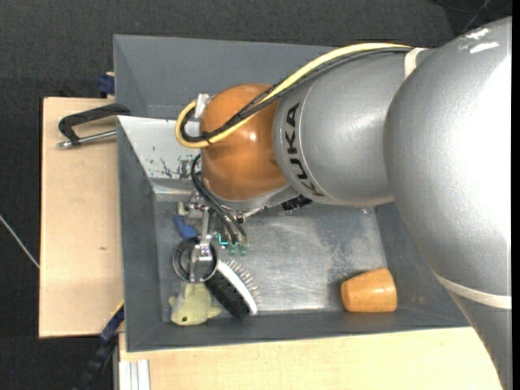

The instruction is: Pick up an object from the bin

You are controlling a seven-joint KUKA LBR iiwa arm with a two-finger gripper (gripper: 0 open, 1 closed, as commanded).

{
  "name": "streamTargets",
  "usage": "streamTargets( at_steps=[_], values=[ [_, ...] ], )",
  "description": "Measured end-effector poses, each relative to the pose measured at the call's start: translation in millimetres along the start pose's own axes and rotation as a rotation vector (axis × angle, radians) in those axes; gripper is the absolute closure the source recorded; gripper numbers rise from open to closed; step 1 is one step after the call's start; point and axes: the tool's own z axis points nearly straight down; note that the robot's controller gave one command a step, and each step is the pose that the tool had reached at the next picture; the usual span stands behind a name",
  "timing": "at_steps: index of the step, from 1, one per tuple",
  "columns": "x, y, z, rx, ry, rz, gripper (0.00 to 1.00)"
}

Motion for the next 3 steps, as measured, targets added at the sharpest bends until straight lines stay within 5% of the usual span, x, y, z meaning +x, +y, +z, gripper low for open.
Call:
streamTargets(
  at_steps=[1,2,3],
  values=[
    [11.0,-28.1,34.7,-0.012,-0.033,0.044,0.00],
    [11.7,-28.0,37.2,-0.014,-0.032,0.047,1.00],
    [4.1,-27.8,-105.0,-0.006,-0.021,0.030,1.00]
  ],
)
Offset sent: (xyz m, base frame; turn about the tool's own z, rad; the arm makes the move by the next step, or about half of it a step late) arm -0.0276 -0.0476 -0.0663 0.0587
